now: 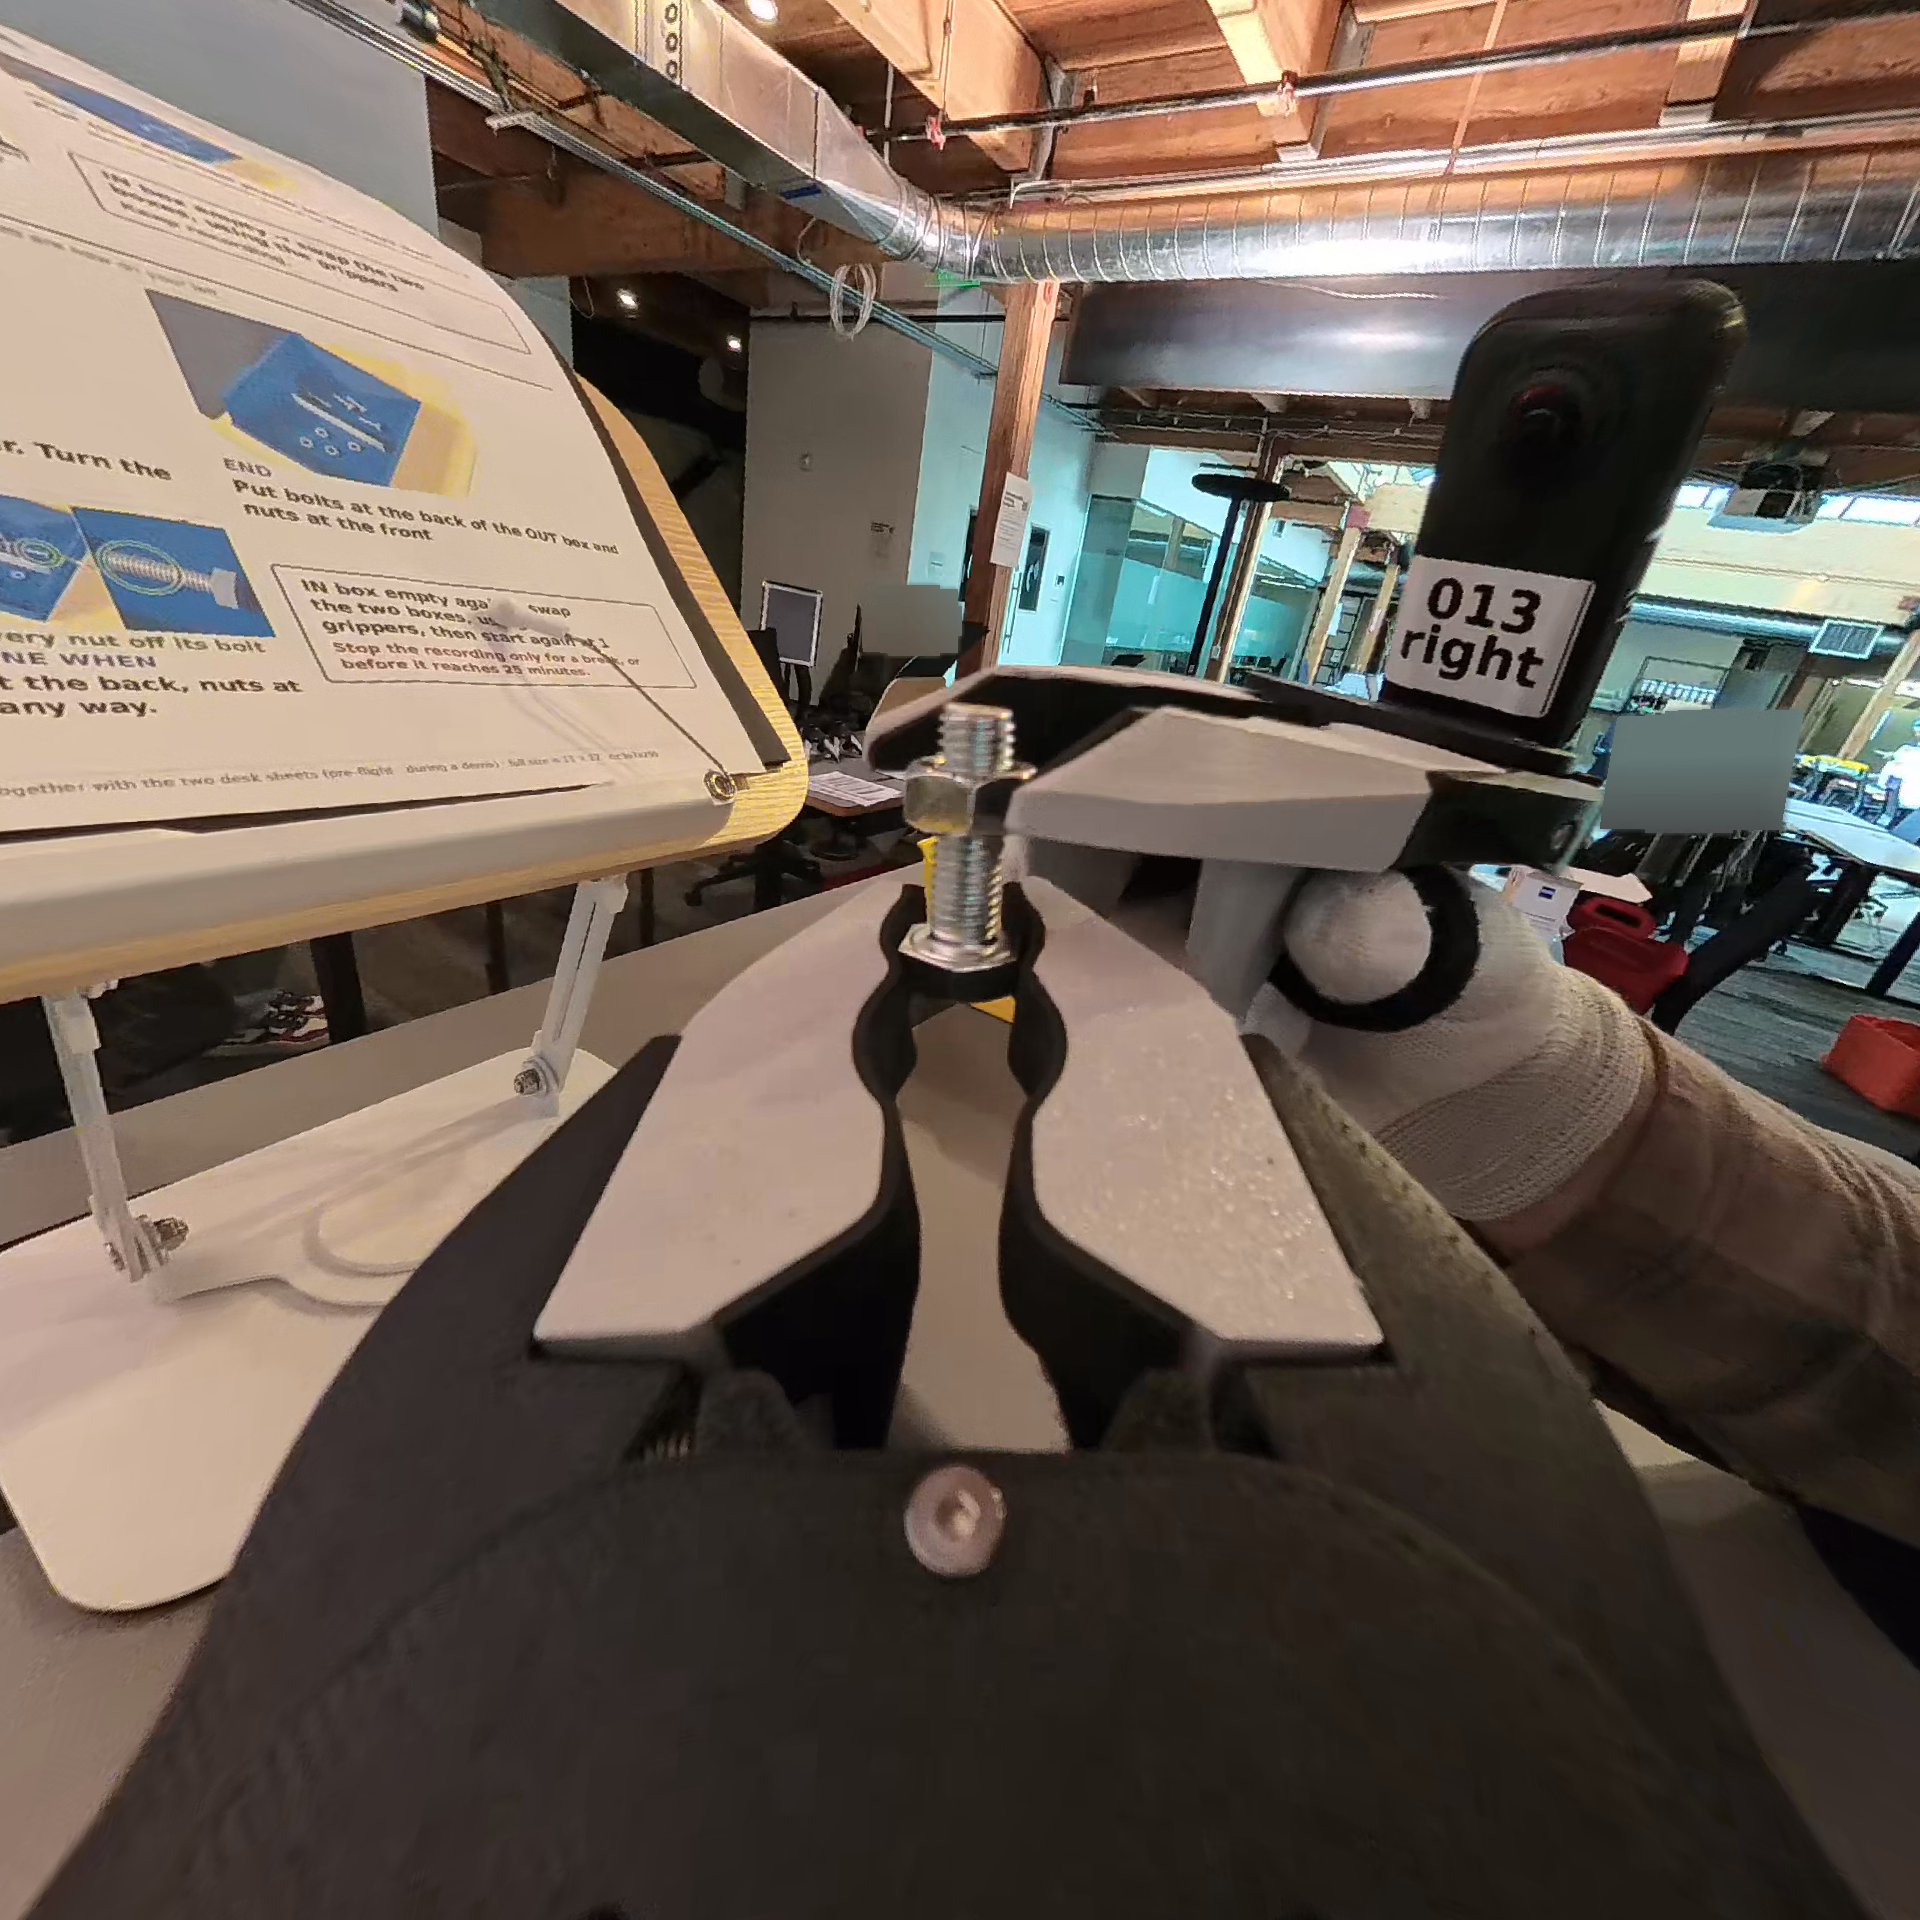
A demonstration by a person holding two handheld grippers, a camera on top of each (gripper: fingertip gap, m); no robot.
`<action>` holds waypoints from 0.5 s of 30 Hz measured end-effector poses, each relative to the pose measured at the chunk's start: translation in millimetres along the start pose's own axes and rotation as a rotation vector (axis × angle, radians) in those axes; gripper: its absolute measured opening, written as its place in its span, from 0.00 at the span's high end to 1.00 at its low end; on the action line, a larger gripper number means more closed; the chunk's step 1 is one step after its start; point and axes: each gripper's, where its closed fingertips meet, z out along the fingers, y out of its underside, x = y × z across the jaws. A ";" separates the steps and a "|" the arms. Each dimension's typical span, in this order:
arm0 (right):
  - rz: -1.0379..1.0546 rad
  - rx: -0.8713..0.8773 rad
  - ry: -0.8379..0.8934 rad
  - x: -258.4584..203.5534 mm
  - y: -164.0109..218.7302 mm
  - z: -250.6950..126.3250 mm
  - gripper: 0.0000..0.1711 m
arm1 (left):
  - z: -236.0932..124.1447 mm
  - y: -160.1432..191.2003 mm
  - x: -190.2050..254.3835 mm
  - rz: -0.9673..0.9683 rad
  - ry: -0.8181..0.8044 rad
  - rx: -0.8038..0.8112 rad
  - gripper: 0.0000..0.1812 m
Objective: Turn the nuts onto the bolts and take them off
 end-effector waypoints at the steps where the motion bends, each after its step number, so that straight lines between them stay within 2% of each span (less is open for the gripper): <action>1: 0.001 -0.001 0.000 0.6 0.6 -0.3 0.86 | -0.1 -0.5 0.2 -0.001 -0.001 0.005 0.92; 7: 0.029 0.027 -0.016 6.4 -1.8 -7.3 0.83 | -2.4 -5.4 0.6 -0.014 0.010 0.030 0.92; 10: 0.040 -0.004 0.048 25.1 4.9 -14.3 0.86 | -4.1 -10.0 0.4 -0.008 0.011 0.043 0.92; 15: 0.042 0.048 -0.024 11.7 -4.2 -14.0 0.82 | -3.1 -6.1 -1.5 -0.004 0.003 0.026 0.92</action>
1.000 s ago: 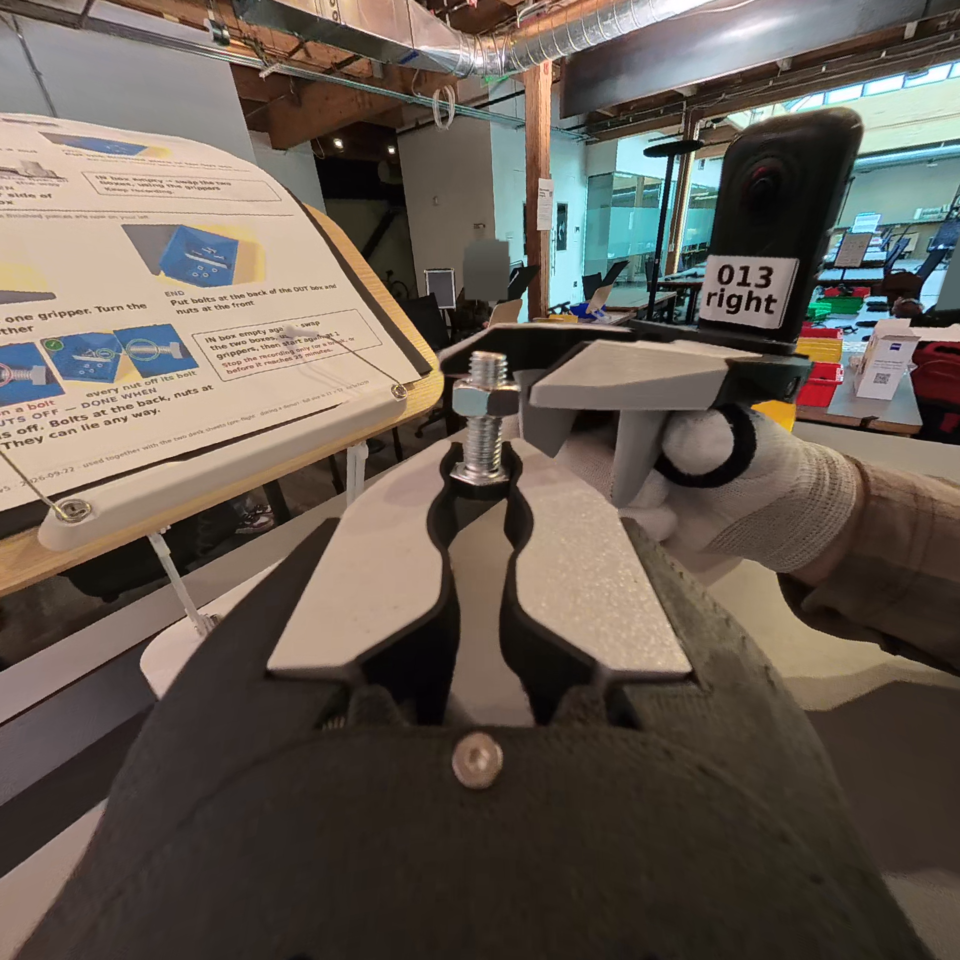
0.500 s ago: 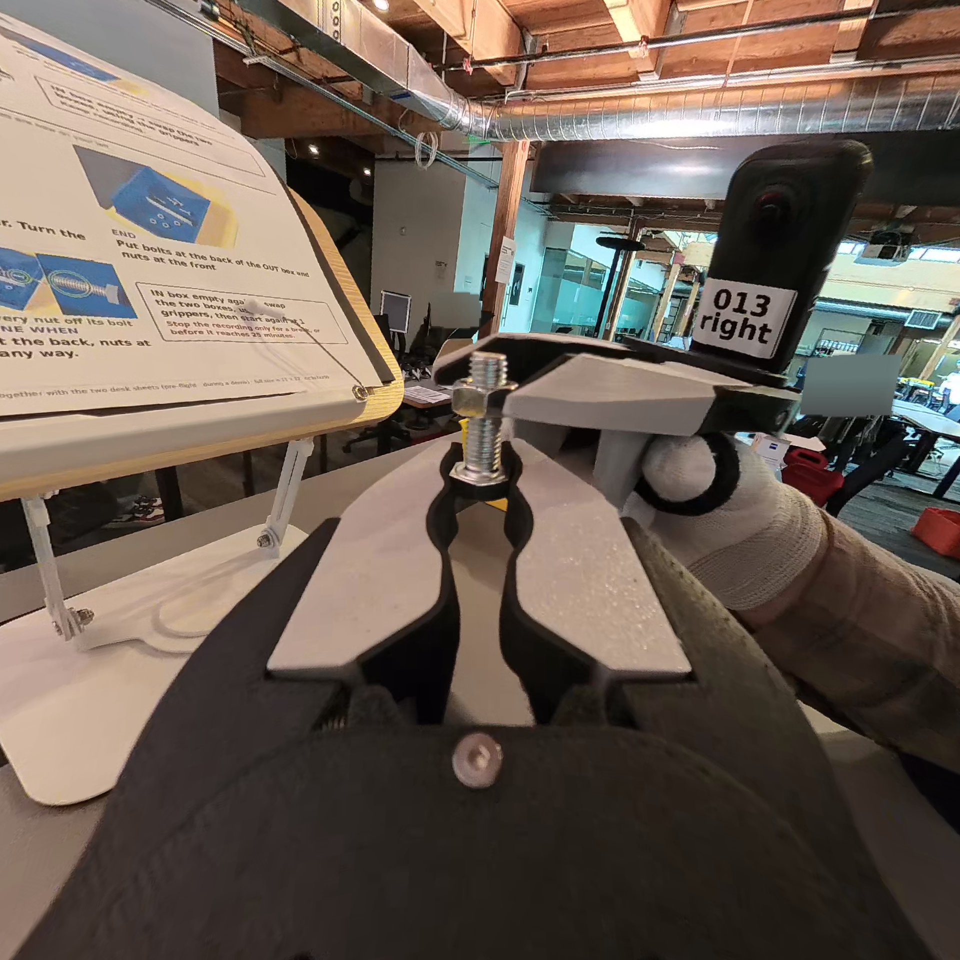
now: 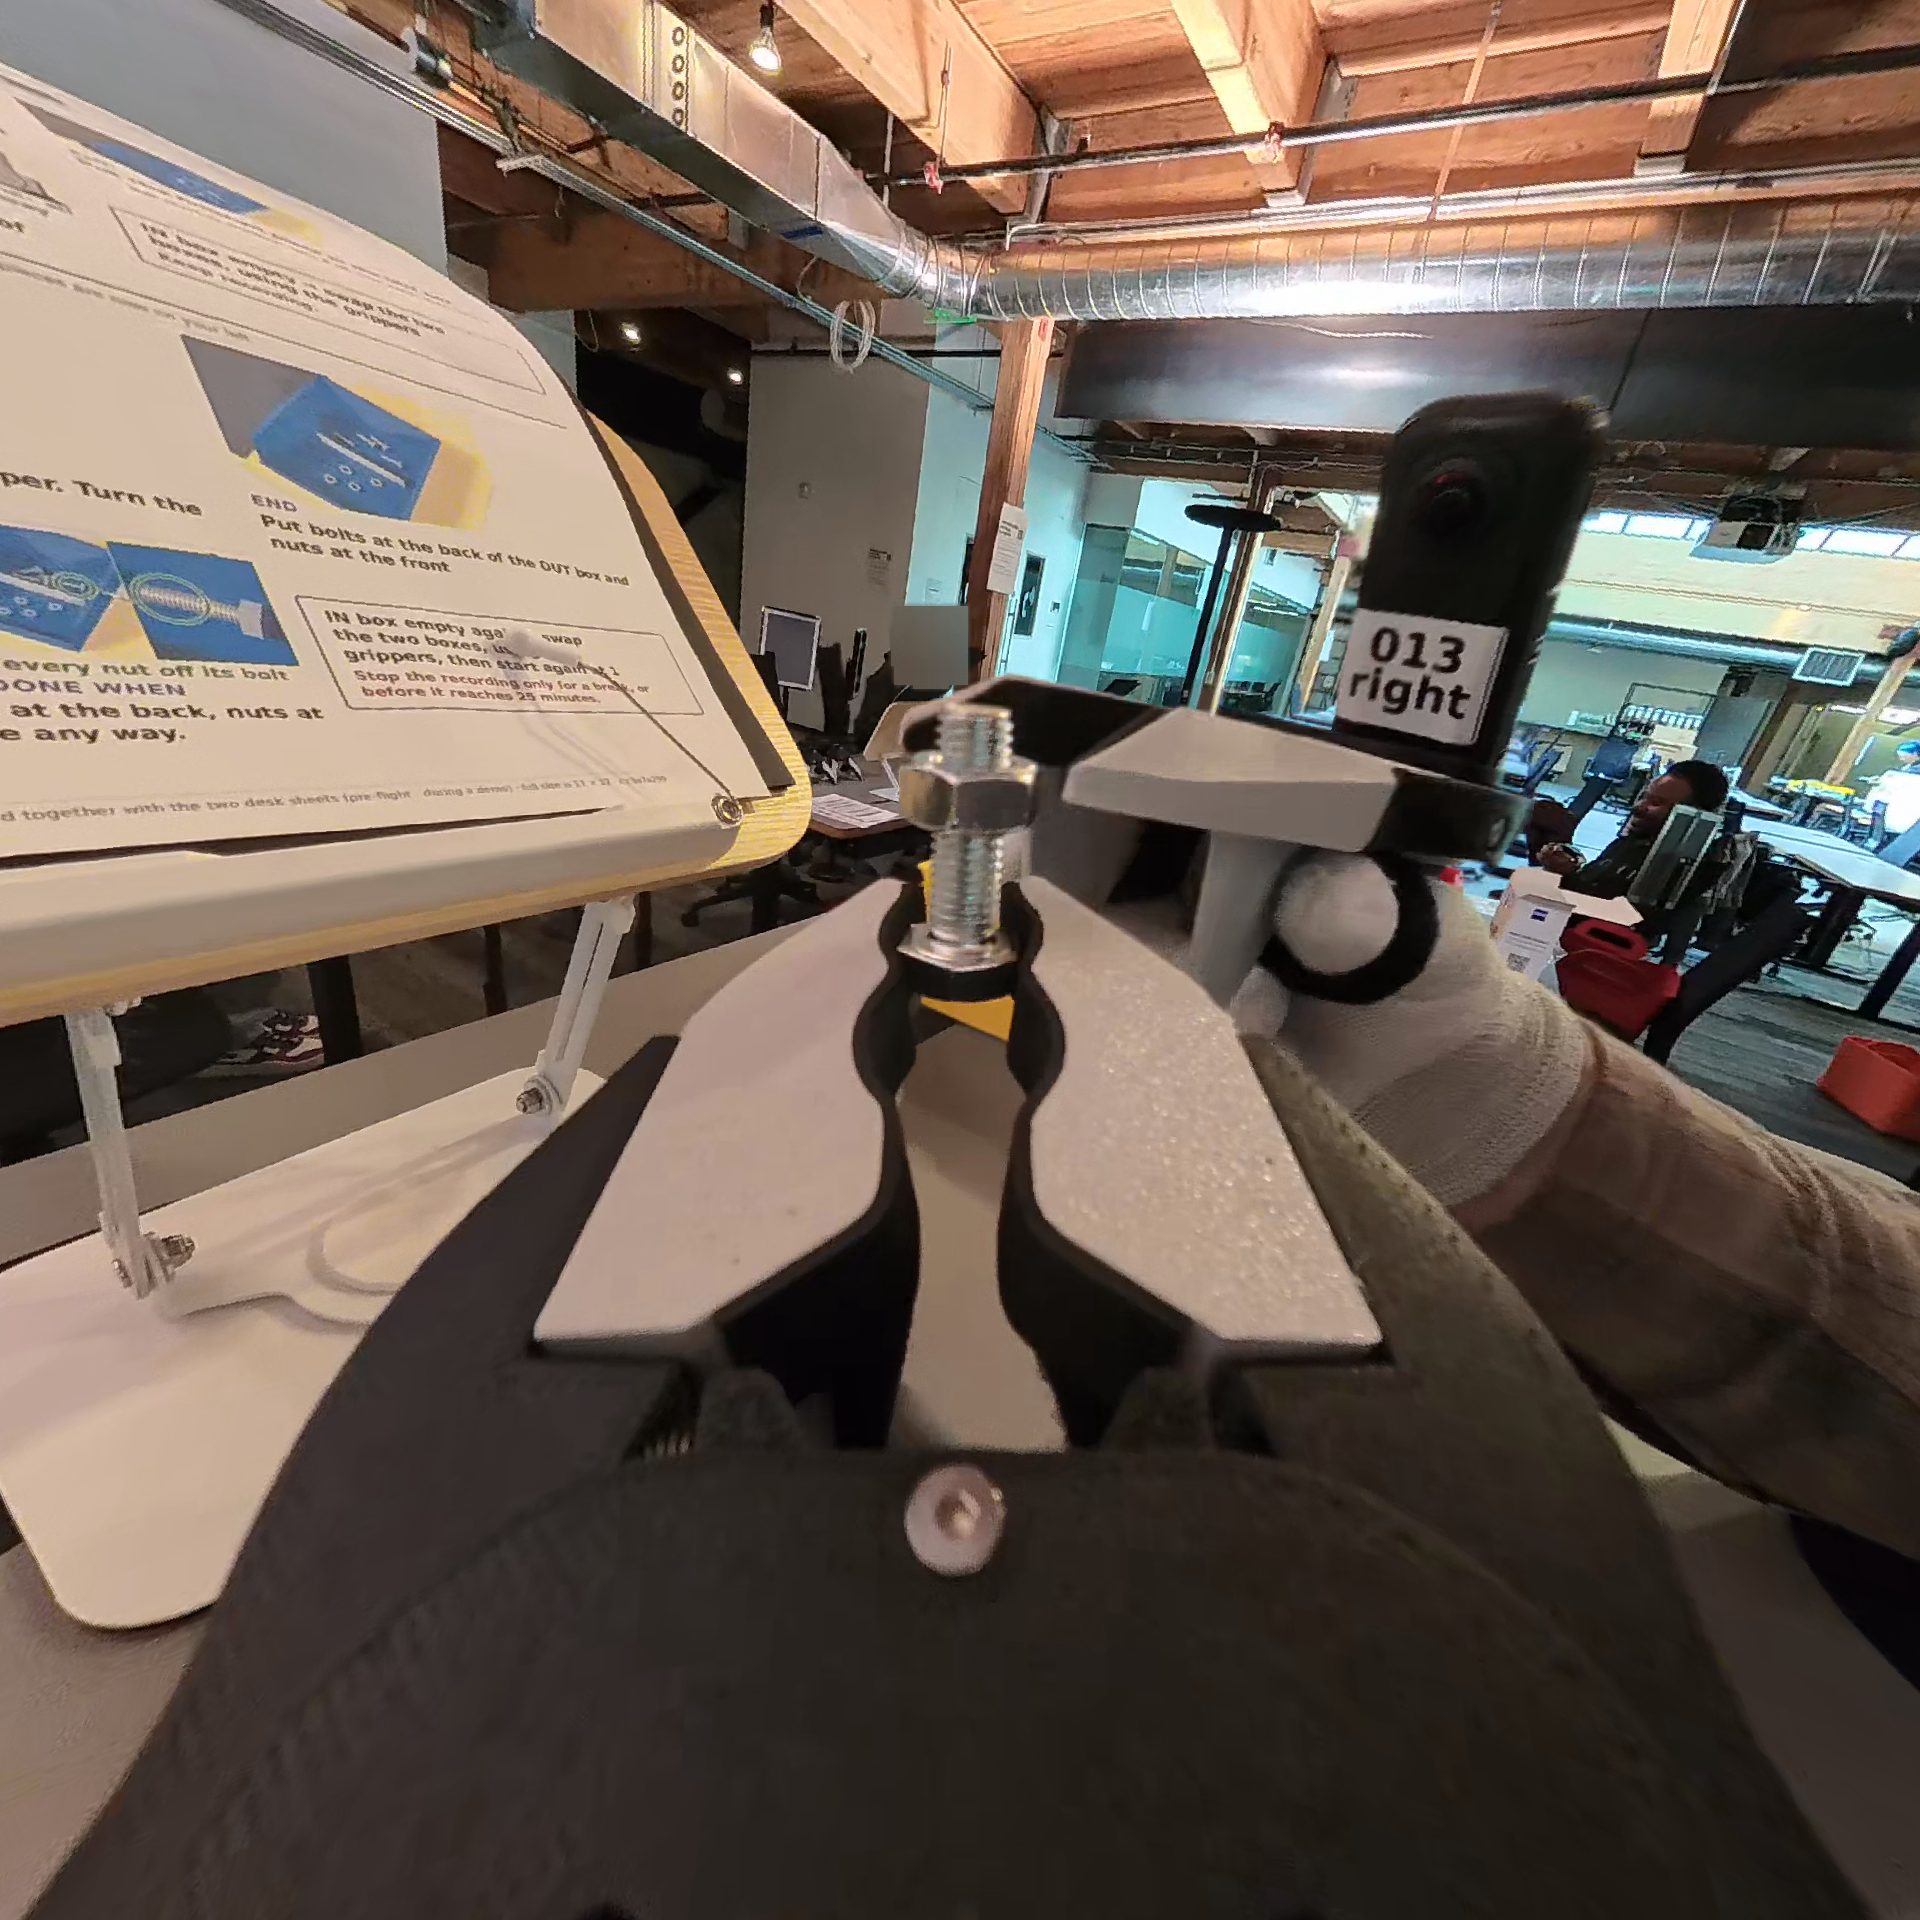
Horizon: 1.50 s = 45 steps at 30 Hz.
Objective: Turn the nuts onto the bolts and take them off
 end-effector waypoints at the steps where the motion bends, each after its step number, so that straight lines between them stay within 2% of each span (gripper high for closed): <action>1: -0.012 -0.008 -0.007 -3.7 0.5 2.2 0.82 | 0.5 1.1 -0.1 0.004 -0.002 -0.004 0.92; 10: -0.034 -0.067 0.003 -12.0 6.8 12.1 0.84 | 3.1 4.8 3.6 0.066 -0.025 -0.032 0.92; 16: -0.024 -0.046 -0.009 -9.1 3.2 6.9 0.81 | 1.2 0.6 6.2 0.063 -0.002 -0.014 0.92; 18: -0.014 -0.035 0.043 3.4 1.0 1.5 0.77 | 0.1 -2.1 3.5 0.051 -0.012 -0.002 0.92; 19: -0.002 -0.018 0.101 15.5 -1.6 -3.4 0.88 | -0.9 -3.4 4.9 0.045 0.004 0.003 0.92; 23: 0.025 0.001 0.078 20.5 -4.3 -11.9 0.82 | -0.5 -2.9 2.9 0.059 -0.012 -0.010 0.92; 27: -0.015 -0.019 0.011 1.4 -3.8 -3.2 0.77 | 1.1 0.8 4.2 0.057 -0.007 -0.018 0.92; 34: -0.006 -0.025 0.001 -4.9 -0.1 4.9 0.76 | 1.8 1.7 6.2 0.058 -0.002 -0.019 0.92; 36: -0.002 -0.027 0.028 1.9 -0.8 1.8 0.75 | 0.9 0.2 5.6 0.050 0.000 -0.011 0.92; 37: 0.009 -0.026 0.075 11.9 -1.1 -1.6 0.81 | -0.1 -1.5 6.7 0.048 0.012 -0.003 0.92; 39: 0.042 -0.030 0.143 29.2 1.2 -8.6 0.80 | -0.2 -3.0 6.5 0.060 0.004 -0.004 0.92; 45: 0.000 0.006 0.000 -1.6 -10.4 -3.4 0.75 | 1.7 0.7 7.2 0.050 0.006 -0.013 0.92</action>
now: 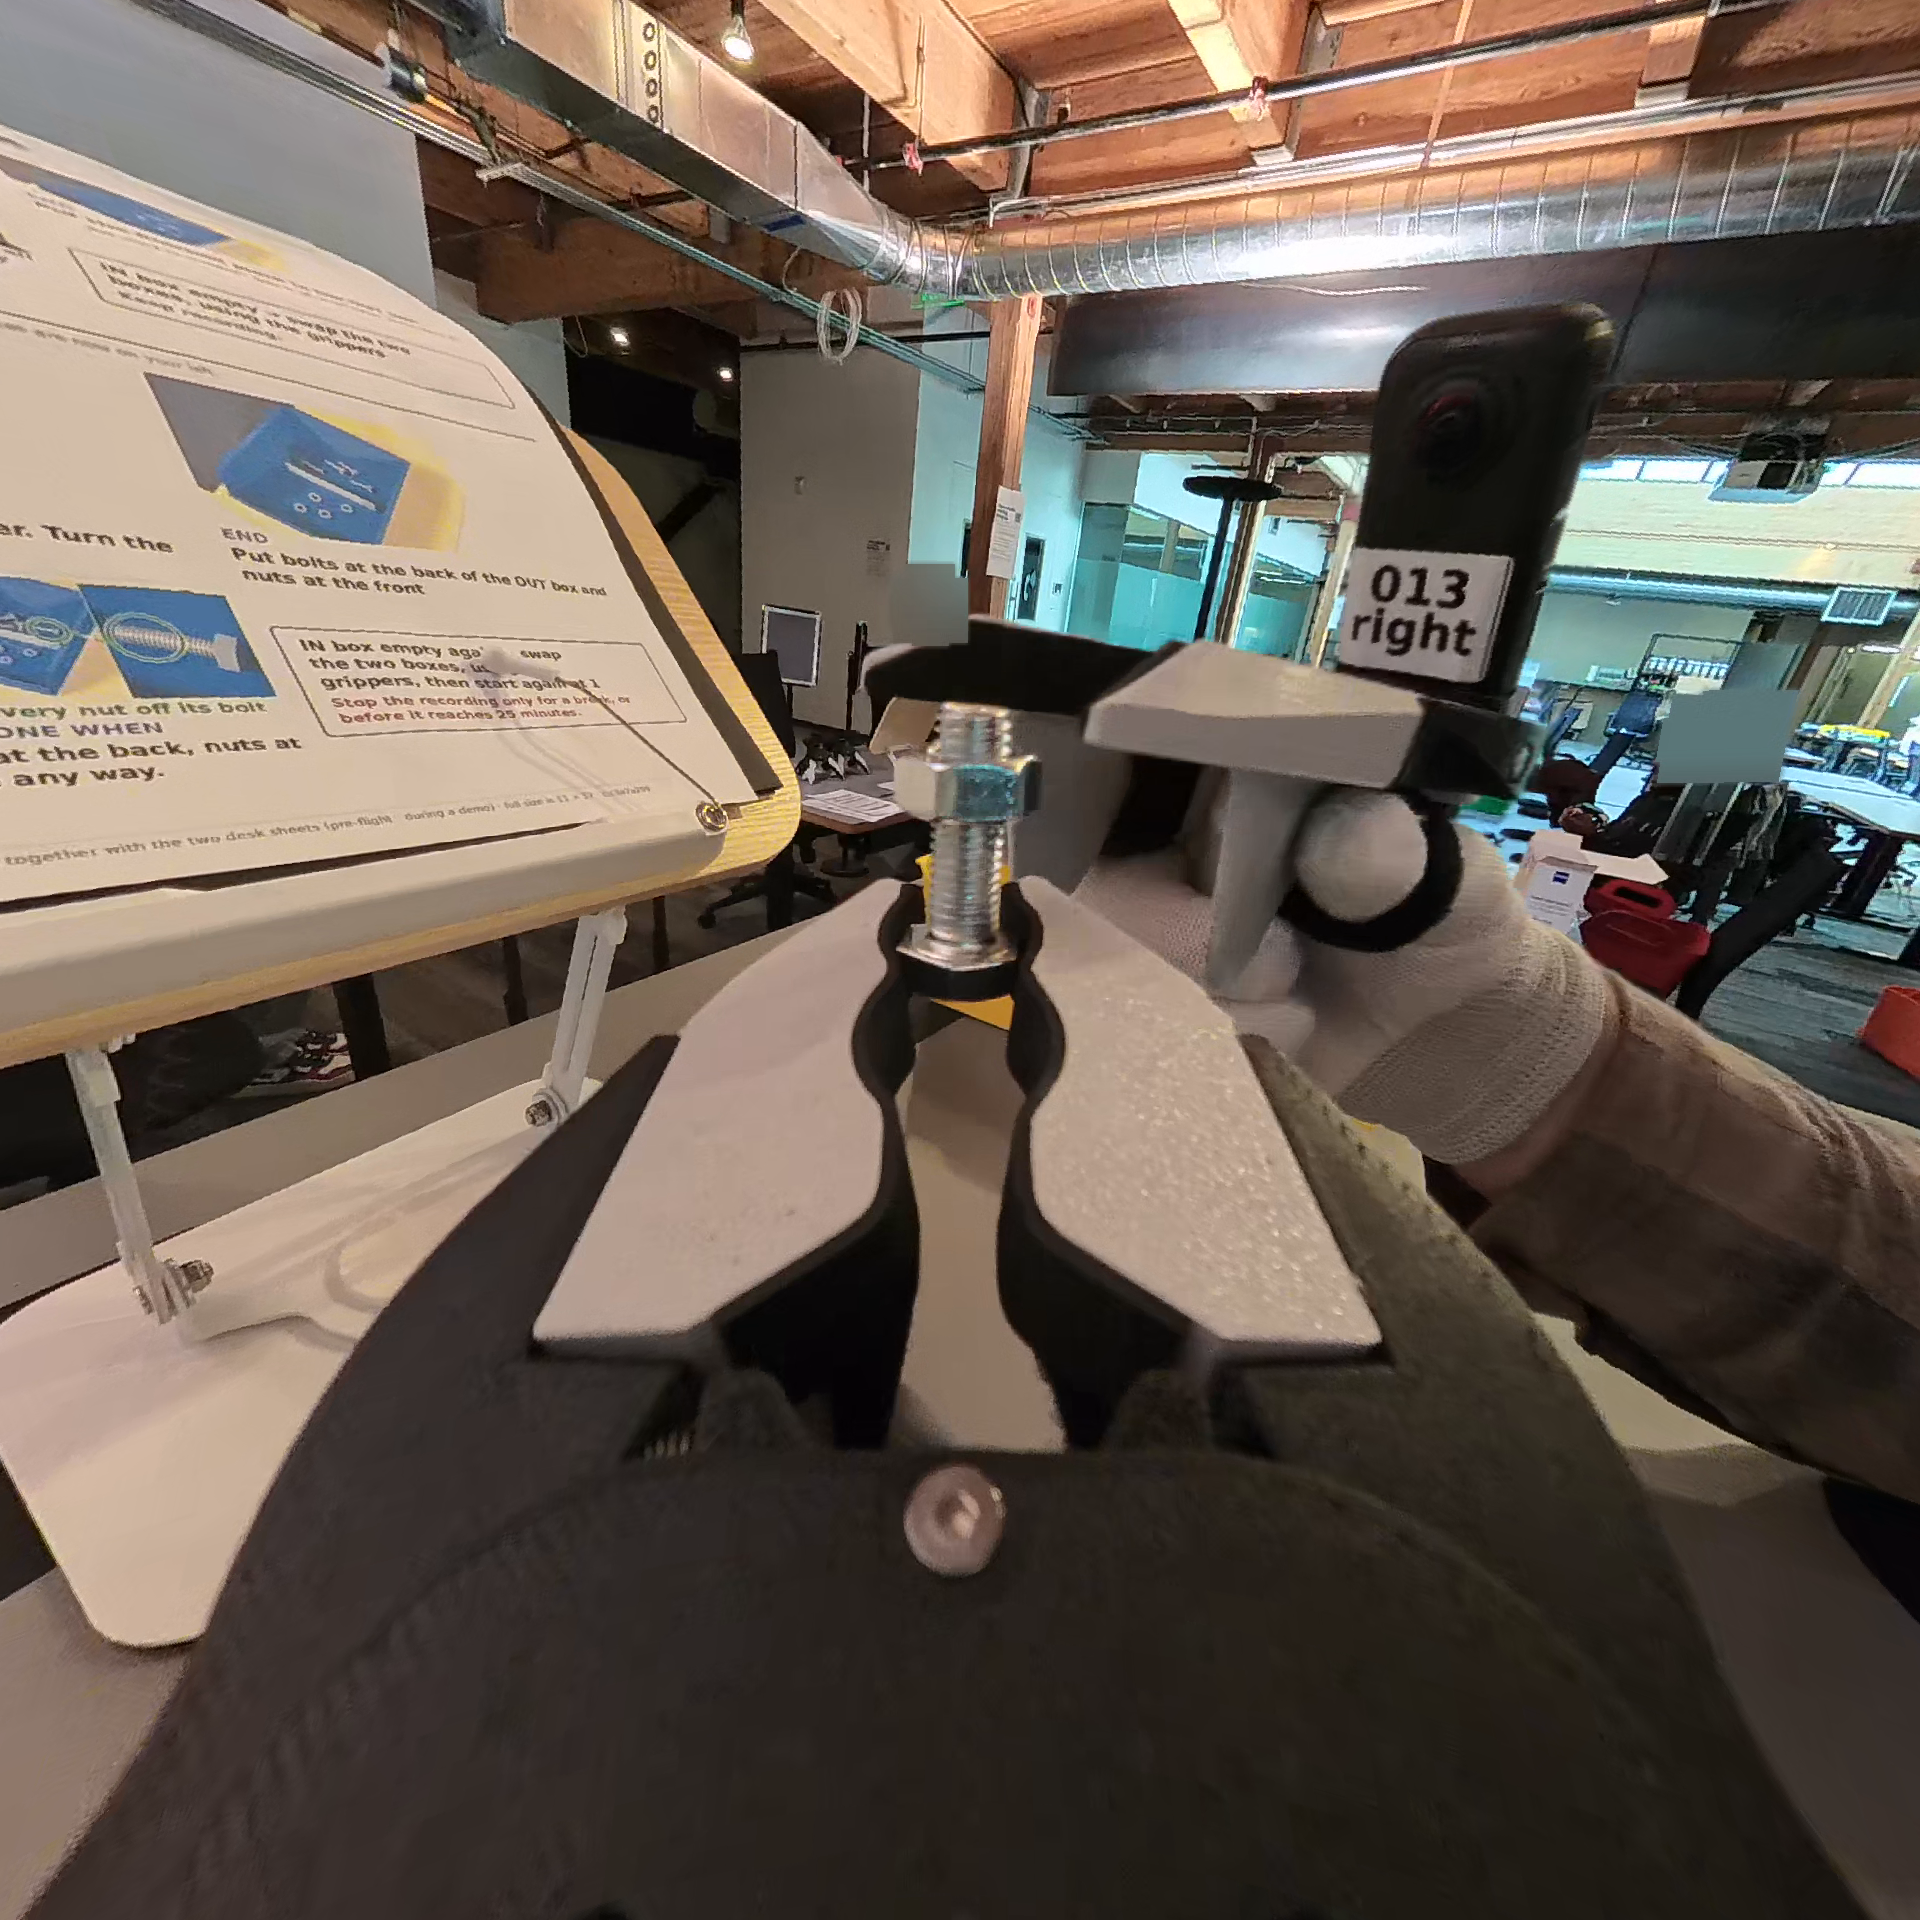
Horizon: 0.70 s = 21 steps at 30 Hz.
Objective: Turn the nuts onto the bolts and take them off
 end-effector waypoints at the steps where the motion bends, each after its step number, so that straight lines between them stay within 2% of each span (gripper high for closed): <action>1: -0.007 -0.009 -0.009 -3.8 1.5 2.7 0.75 | 0.3 0.6 0.3 -0.001 0.001 -0.001 0.92; 7: 0.012 -0.021 0.016 1.4 6.7 5.3 0.73 | 0.3 0.8 1.8 0.005 0.006 -0.004 0.92; 9: 0.011 -0.054 0.113 22.2 12.1 -1.4 0.80 | -1.2 -2.1 2.2 -0.011 0.021 0.016 0.92; 10: 0.013 -0.069 0.179 35.6 15.6 -5.8 0.79 | -1.4 -3.5 3.4 -0.003 0.023 0.018 0.92; 15: 0.017 0.008 0.001 4.3 -1.8 -4.7 0.75 | 0.3 -2.2 5.9 0.012 0.022 0.007 0.92; 21: -0.017 -0.040 -0.033 -10.5 7.4 7.2 0.73 | 1.6 0.5 8.1 0.017 0.026 -0.003 0.92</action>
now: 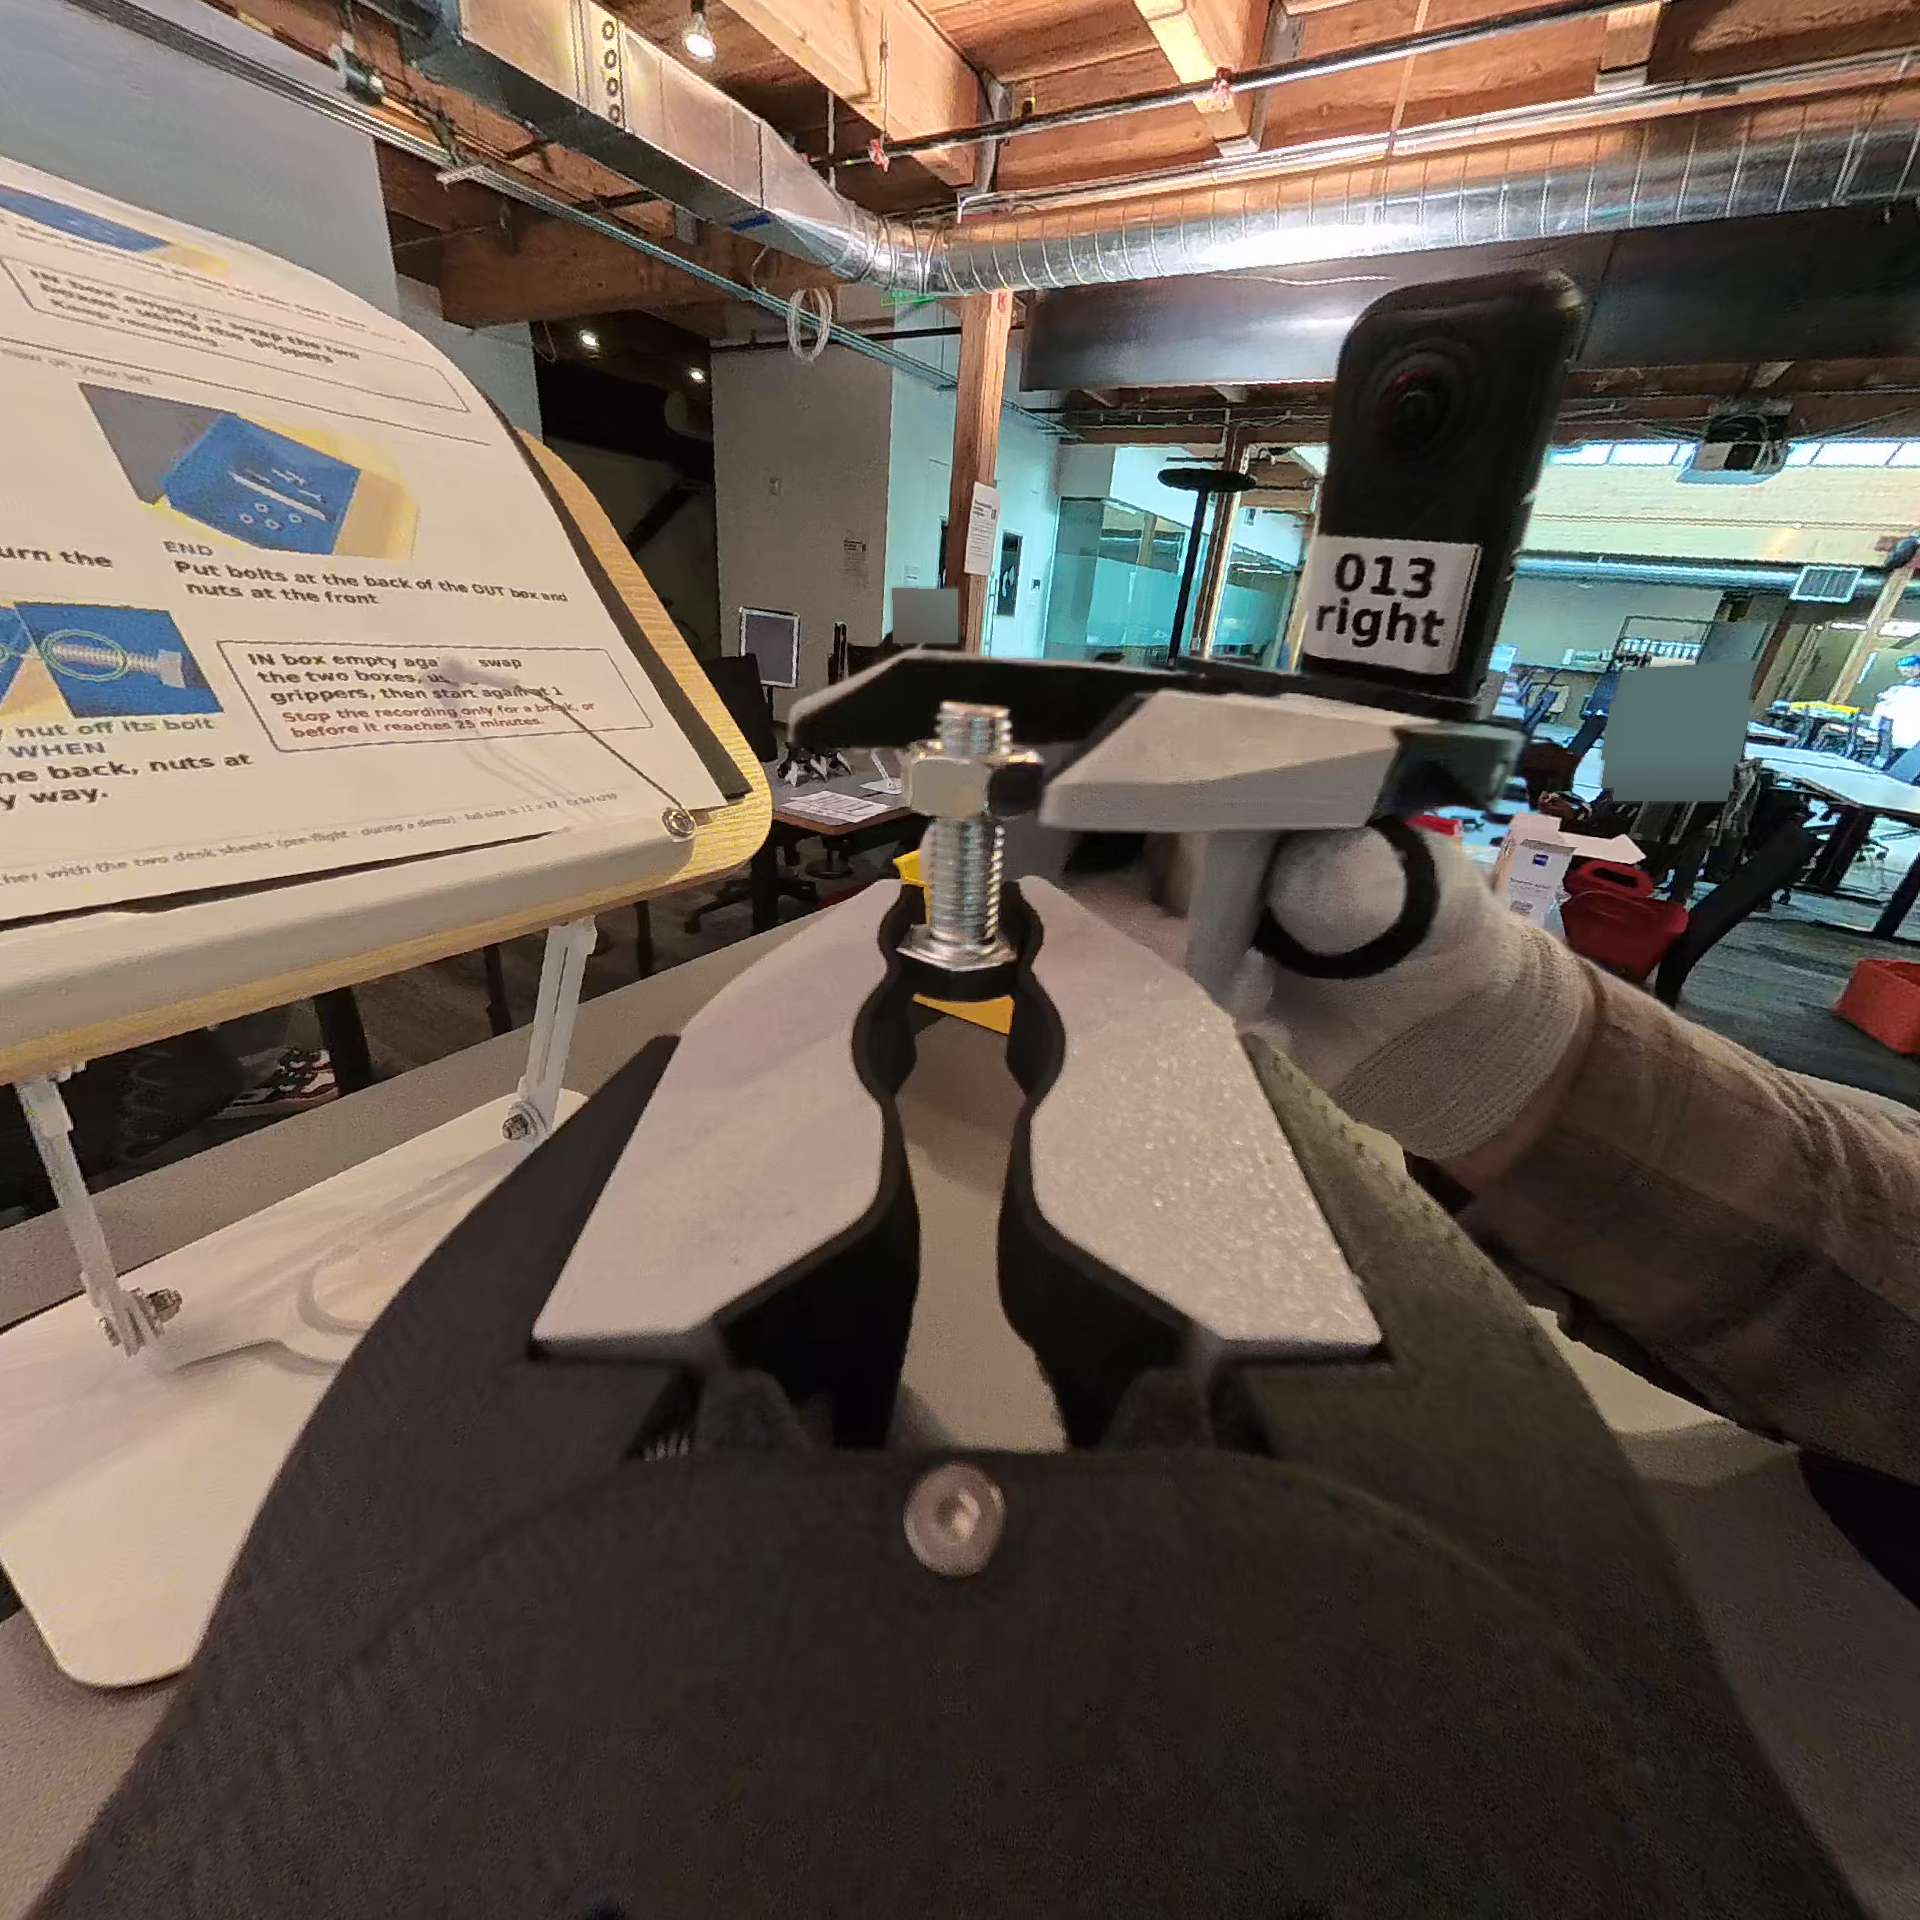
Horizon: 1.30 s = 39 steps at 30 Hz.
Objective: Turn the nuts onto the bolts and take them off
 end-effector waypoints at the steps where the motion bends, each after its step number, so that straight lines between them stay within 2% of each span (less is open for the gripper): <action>1: 0.004 -0.010 0.017 4.0 2.5 -0.4 0.72 | -0.1 -0.6 0.7 0.006 0.000 0.001 0.92; 4: 0.050 -0.015 0.068 18.4 3.9 -4.7 0.61 | -0.4 -0.7 -1.3 -0.007 -0.002 -0.001 0.92; 5: 0.056 -0.019 0.077 20.7 4.3 -5.7 0.61 | -1.4 -1.6 -3.1 -0.020 -0.002 0.009 0.92; 7: 0.034 -0.029 0.144 32.9 6.1 -11.5 0.73 | -4.1 -5.8 -4.1 -0.029 0.007 0.027 0.92; 8: 0.037 -0.043 0.167 39.1 8.6 -14.6 0.71 | -4.6 -7.6 -4.2 -0.020 0.003 0.028 0.92; 11: 0.055 0.042 0.071 26.1 -5.8 -18.3 0.69 | -4.0 -8.5 -3.0 -0.014 0.003 0.025 0.92; 13: 0.040 0.017 0.035 15.5 -5.5 -13.0 0.66 | -2.7 -5.3 -2.2 -0.013 0.004 0.016 0.92; 16: 0.012 -0.027 0.025 6.6 1.8 -3.5 0.65 | -1.0 -2.7 -0.1 -0.015 0.009 0.011 0.92; 21: 0.036 -0.001 0.048 13.7 0.7 -5.5 0.63 | -1.0 -3.2 1.0 -0.008 0.008 0.010 0.92; 22: 0.034 0.002 0.072 19.1 0.0 -8.9 0.65 | -2.2 -5.1 0.1 -0.014 0.009 0.021 0.92; 23: 0.038 -0.001 0.118 29.8 0.7 -14.2 0.73 | -3.3 -7.1 1.5 -0.009 0.019 0.027 0.92; 25: 0.064 -0.013 0.173 46.6 4.2 -24.1 0.69 | -3.4 -8.6 0.5 0.012 0.004 0.020 0.92; 28: 0.059 0.055 0.057 25.7 -10.8 -24.3 0.66 | -2.4 -5.4 -2.0 -0.011 0.001 0.015 0.92; 30: 0.030 0.028 0.030 13.5 -10.3 -15.8 0.64 | -1.2 -0.8 -2.4 -0.008 -0.002 0.003 0.92; 34: 0.019 -0.002 0.034 7.7 -3.1 -5.2 0.64 | 0.4 0.3 1.1 -0.004 0.007 -0.001 0.92; 38: 0.044 -0.004 0.076 21.4 -0.9 -11.7 0.62 | -0.7 -1.3 1.0 -0.006 0.006 0.008 0.92; 39: 0.048 -0.020 0.127 32.6 1.4 -16.6 0.68 | -1.7 -3.4 1.6 -0.010 0.015 0.017 0.92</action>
